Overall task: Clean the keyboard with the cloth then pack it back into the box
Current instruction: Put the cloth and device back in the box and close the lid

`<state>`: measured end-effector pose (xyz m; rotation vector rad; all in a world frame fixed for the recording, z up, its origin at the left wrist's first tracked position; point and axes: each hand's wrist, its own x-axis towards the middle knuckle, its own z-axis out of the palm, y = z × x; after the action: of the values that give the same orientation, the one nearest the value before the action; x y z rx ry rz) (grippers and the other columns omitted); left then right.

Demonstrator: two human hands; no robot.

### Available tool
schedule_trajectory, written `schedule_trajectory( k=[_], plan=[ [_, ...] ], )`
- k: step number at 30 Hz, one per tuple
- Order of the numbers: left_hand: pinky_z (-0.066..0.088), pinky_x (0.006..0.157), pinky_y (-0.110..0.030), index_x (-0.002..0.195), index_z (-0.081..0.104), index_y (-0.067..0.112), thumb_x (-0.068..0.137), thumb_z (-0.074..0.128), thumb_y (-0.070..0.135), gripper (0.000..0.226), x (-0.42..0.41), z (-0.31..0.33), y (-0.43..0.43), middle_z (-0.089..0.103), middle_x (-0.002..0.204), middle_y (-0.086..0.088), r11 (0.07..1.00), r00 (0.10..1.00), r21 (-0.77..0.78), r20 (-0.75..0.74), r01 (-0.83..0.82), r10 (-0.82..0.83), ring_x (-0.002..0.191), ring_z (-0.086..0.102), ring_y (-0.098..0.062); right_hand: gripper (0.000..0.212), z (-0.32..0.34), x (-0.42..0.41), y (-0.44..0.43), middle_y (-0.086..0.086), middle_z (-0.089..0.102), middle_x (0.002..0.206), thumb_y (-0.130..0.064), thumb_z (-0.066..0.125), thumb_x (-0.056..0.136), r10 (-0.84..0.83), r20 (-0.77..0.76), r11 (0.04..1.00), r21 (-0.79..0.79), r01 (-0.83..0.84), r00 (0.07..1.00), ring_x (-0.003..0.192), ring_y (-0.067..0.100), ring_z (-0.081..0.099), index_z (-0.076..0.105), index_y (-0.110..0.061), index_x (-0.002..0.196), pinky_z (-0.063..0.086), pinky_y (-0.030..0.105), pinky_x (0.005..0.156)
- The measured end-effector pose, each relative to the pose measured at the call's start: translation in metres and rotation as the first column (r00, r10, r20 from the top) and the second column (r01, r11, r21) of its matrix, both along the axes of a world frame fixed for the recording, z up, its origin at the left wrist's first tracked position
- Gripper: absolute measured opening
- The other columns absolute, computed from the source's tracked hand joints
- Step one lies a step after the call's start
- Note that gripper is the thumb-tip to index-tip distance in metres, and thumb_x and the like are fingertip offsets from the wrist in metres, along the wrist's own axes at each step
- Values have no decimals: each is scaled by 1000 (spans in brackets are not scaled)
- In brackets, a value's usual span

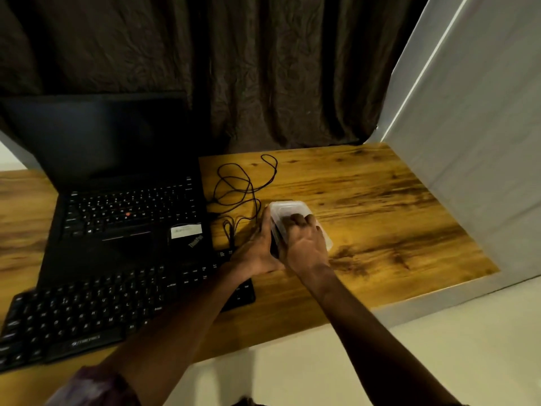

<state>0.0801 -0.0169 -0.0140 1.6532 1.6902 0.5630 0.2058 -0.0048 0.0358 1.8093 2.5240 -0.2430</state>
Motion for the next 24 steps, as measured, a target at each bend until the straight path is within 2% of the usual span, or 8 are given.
schedule_trajectory(
  k=[3,7,10,14,17,19,21,24],
  plan=[
    [16,123,-39,151,-27,23,63,88,49,148,-4,-6,1,-17,164,1,998,994,0,-88,58,-57,152,-7,-17,57,-12,0,-9,7,28,152,-46,46,92,6,21,999,47,-7,1000,133,32,26,41,-16,141,24,48,107],
    [16,121,-53,154,-19,28,61,88,52,144,-6,-7,-1,-33,159,3,999,976,27,-214,40,-33,151,-13,-27,61,-22,7,-14,10,30,154,-49,41,87,-52,-128,999,-8,51,990,135,32,20,47,-16,138,21,57,110],
    [15,121,-54,155,-14,28,57,85,62,143,-11,-8,0,-32,159,6,994,971,80,-233,79,-58,151,-13,-27,56,-19,13,-10,8,31,152,-41,41,92,-7,-146,1000,-18,4,989,134,32,28,43,-19,143,29,50,106],
    [3,123,-49,158,-2,24,63,70,77,131,-16,-4,7,-25,162,4,981,946,114,-303,157,-117,150,-19,-18,44,-15,32,4,-2,40,149,-33,48,95,78,-227,993,-66,-95,971,135,26,32,54,-25,138,30,38,104],
    [12,123,-46,158,5,27,61,73,76,129,-15,-2,11,-21,163,9,991,981,59,-161,118,-107,151,-10,-14,45,-15,45,15,-12,45,146,-22,64,88,114,-296,984,-96,-148,948,135,20,33,59,-32,133,28,35,102],
    [16,122,-45,158,5,31,57,77,74,131,-14,-2,10,-20,163,13,995,991,17,-93,96,-94,151,-3,-15,52,-14,50,20,-16,41,148,-24,69,84,84,-292,990,-84,-112,953,136,18,29,57,-38,133,24,36,101],
    [15,121,-43,157,6,32,57,81,69,131,-14,0,10,-20,162,15,996,993,8,-89,85,-84,151,-1,-14,62,-16,54,24,-11,30,153,-30,74,82,16,-302,993,-111,-52,953,141,20,21,51,-38,139,24,38,107],
    [16,120,-39,158,8,26,57,84,64,132,-15,4,13,-21,161,16,995,988,13,-122,102,-99,150,-2,-12,67,-28,58,27,4,29,157,-30,78,81,-27,-417,980,-190,-58,908,146,25,22,51,-24,142,29,37,117]
  ],
)
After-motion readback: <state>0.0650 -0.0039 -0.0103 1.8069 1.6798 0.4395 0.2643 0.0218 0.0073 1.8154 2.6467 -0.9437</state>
